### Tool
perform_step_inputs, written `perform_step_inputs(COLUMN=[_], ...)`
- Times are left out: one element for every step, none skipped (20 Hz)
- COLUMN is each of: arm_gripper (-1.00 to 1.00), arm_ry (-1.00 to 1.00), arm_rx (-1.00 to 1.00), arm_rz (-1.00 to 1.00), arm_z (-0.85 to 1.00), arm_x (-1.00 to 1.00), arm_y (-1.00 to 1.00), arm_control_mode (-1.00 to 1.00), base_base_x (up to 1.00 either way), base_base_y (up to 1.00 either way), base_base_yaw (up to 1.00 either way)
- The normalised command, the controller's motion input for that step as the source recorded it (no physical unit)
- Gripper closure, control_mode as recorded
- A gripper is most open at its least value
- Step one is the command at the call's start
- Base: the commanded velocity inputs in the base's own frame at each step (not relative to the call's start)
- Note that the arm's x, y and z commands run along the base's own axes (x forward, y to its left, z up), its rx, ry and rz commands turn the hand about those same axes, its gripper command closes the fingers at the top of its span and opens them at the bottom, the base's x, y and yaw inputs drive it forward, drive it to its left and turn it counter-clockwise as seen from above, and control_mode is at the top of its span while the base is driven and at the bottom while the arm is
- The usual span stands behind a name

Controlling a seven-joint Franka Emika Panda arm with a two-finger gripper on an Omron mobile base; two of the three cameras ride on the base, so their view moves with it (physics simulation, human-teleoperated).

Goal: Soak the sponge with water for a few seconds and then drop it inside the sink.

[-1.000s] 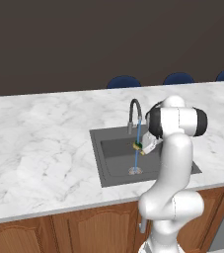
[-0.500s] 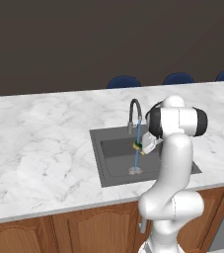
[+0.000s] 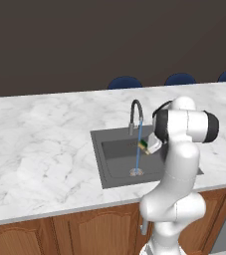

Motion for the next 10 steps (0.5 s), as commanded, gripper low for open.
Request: perform_step_inputs(arm_gripper=[1.00,1.00,1.00,1.00,1.00,1.00,1.00,1.00,1.00,1.00], arm_ry=[0.00,0.00,0.00,0.02,0.10,0.13,0.15,0.15,0.16,0.18], arm_rx=[0.00,0.00,-0.01,-0.03,-0.05,-0.08,-0.11,-0.11,-0.13,-0.13], arm_rz=[-0.13,-0.14,-0.15,-0.16,-0.17,-0.19,-0.21,-0.22,-0.23,-0.24], arm_z=[0.31,0.26,0.20,0.10,0.03,0.01,0.00,0.04,0.07,0.10], arm_x=[-0.44,-0.44,-0.43,-0.43,-0.39,-0.39,-0.38,-0.41,-0.39,-0.34], arm_y=[0.00,0.00,-0.01,0.00,-0.03,0.00,0.00,0.00,0.00,0.00], arm_control_mode=[-1.00,-1.00,-1.00,-1.00,-1.00,-1.00,-1.00,-1.00,-1.00,-1.00], base_base_x=[0.00,0.00,0.00,0.00,0.00,0.00,0.00,0.00,0.00,0.00], base_base_y=[0.00,0.00,0.00,0.00,0.00,0.00,0.00,0.00,0.00,0.00], base_base_yaw=[0.00,0.00,0.00,0.00,0.00,0.00,0.00,0.00,0.00,0.00])
